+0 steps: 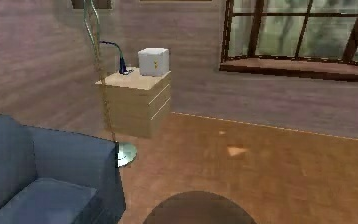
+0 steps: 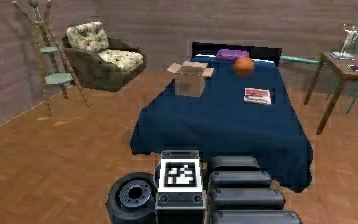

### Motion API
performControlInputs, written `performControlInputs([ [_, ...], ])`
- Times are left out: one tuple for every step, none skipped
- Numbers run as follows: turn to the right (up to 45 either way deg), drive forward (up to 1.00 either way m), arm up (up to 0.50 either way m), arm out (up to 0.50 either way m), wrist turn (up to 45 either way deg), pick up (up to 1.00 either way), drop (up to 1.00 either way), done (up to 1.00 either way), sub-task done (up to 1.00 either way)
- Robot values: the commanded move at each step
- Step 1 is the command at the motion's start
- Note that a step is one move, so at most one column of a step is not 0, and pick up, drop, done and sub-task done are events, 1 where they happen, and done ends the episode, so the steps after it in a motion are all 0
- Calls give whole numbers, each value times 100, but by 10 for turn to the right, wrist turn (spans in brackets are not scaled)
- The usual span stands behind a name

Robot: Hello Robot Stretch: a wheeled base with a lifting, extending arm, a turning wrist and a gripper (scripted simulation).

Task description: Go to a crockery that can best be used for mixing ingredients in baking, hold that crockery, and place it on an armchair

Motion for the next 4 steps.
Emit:
performControlInputs([
  [0,35,0,0,0,0,0,0,0],
  [-420,0,0,0,0,0,0,0,0],
  [360,0,0,0,0,0,0,0,0],
  [-300,0,0,0,0,0,0,0,0],
])
